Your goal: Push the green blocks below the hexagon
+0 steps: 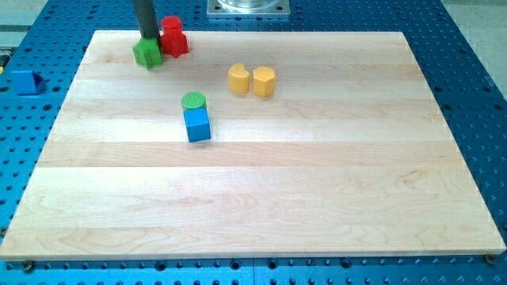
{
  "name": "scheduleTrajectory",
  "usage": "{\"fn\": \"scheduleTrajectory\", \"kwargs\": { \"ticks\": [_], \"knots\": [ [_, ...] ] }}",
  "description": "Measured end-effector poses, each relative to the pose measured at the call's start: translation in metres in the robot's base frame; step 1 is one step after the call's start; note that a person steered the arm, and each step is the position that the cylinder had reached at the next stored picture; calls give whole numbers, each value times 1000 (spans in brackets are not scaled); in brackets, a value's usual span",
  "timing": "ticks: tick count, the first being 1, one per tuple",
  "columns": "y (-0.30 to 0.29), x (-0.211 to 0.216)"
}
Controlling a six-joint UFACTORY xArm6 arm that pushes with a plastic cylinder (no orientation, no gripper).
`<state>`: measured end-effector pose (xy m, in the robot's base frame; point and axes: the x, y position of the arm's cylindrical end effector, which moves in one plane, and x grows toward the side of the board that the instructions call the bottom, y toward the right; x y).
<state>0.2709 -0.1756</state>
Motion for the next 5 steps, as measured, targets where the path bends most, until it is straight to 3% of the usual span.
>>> {"fn": "scheduleTrajectory", "kwargs": {
  "ticks": [1,2,3,4,5],
  "knots": [
    [0,51],
    [-44,54],
    [-24,86],
    [73,112],
    [135,129]
  ]
}}
